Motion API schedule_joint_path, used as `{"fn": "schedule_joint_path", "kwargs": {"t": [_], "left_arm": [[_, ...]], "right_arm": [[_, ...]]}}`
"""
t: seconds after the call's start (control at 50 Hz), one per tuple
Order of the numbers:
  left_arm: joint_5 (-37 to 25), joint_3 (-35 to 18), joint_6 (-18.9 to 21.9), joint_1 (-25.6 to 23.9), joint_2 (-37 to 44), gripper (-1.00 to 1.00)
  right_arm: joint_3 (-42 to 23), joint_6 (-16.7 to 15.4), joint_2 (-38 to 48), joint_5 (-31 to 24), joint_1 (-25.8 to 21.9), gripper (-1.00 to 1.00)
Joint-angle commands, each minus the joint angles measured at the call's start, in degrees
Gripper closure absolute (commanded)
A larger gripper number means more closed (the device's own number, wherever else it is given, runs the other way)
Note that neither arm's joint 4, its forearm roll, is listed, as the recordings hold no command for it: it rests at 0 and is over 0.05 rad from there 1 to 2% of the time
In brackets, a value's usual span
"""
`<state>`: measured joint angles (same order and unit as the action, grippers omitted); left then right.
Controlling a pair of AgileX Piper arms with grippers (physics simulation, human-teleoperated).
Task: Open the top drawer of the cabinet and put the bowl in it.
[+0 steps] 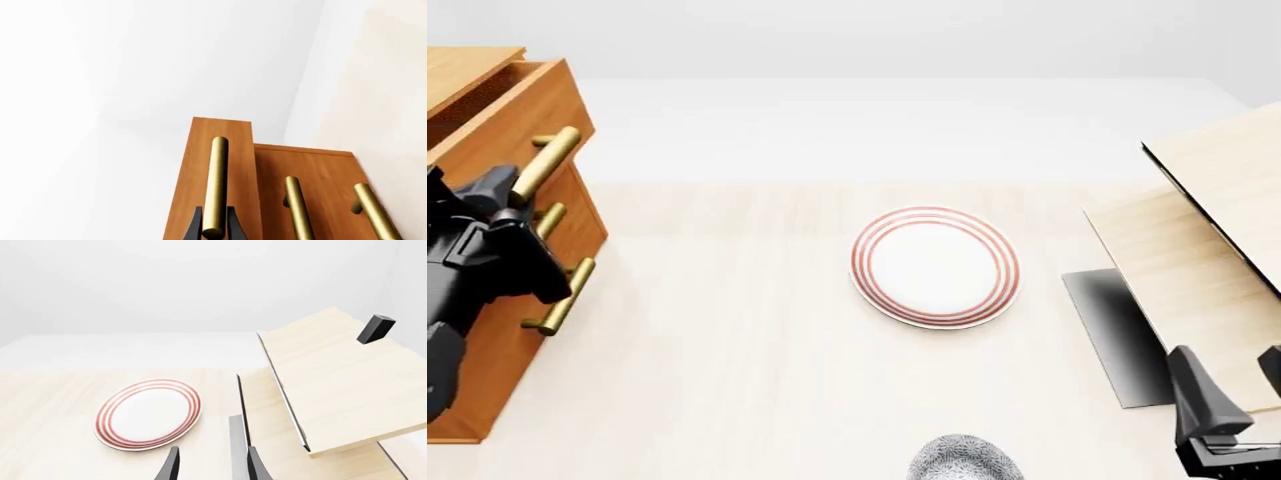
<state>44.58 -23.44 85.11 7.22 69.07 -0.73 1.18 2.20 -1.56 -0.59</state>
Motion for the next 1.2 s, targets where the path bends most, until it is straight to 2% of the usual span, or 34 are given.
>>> {"fn": "schedule_joint_path", "kwargs": {"t": [0.02,0.5,0.98,1.1,1.12,1.2], "left_arm": [[-0.6,1.6,0.9,-3.1,-3.2,1.00],[-0.9,6.1,1.0,-6.4,-8.3,1.00],[-3.0,4.4,1.0,-10.1,-10.6,1.00],[-5.4,3.6,0.2,-14.4,-10.0,1.00],[-5.4,3.7,0.3,-14.7,-10.0,-1.00],[-4.4,4.6,1.1,-16.3,-9.6,-1.00]], "right_arm": [[0.0,0.0,-0.1,-0.1,0.0,-1.00],[0.0,0.1,-0.1,-0.3,-0.1,-1.00],[0.0,0.1,0.4,0.0,-0.1,-1.00],[0.0,0.2,0.5,0.1,-0.1,-1.00],[0.0,0.2,0.6,0.1,-0.1,-1.00],[-0.1,0.2,0.6,0.1,-0.1,-1.00]]}}
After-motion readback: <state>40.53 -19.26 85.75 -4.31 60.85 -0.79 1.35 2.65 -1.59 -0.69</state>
